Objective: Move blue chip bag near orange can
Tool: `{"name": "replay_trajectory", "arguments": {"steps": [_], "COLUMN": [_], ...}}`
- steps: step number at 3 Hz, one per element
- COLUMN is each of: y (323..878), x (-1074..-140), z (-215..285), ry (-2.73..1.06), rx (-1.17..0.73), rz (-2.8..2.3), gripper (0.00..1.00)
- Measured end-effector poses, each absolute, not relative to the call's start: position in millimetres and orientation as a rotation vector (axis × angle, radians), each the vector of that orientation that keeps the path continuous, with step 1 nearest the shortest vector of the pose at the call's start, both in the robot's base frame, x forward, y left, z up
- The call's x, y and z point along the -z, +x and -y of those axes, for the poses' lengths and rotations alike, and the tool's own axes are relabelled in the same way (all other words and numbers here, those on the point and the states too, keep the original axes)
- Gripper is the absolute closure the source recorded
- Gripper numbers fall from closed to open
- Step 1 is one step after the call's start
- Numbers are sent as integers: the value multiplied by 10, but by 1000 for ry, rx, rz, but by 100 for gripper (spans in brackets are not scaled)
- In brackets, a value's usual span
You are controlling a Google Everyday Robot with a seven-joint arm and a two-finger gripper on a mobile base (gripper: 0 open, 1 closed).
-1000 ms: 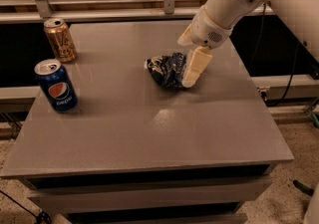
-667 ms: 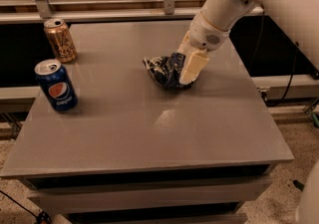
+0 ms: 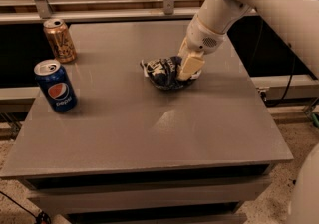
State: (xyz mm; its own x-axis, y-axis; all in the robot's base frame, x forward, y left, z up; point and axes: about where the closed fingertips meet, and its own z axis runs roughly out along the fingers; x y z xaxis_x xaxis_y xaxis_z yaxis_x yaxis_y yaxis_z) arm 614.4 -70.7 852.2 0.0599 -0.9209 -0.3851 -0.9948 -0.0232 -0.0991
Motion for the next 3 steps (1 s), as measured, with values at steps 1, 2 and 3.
{"name": "replay_trajectory", "arguments": {"steps": [1, 2, 3], "y": [6221, 6326, 6528], "x": [-8549, -8650, -8859], "z": [654, 602, 543], "ry": [-1955, -1880, -1789], "rx": [-322, -317, -255], "rz": [-1933, -1950, -1983], "gripper": [100, 100, 100]}}
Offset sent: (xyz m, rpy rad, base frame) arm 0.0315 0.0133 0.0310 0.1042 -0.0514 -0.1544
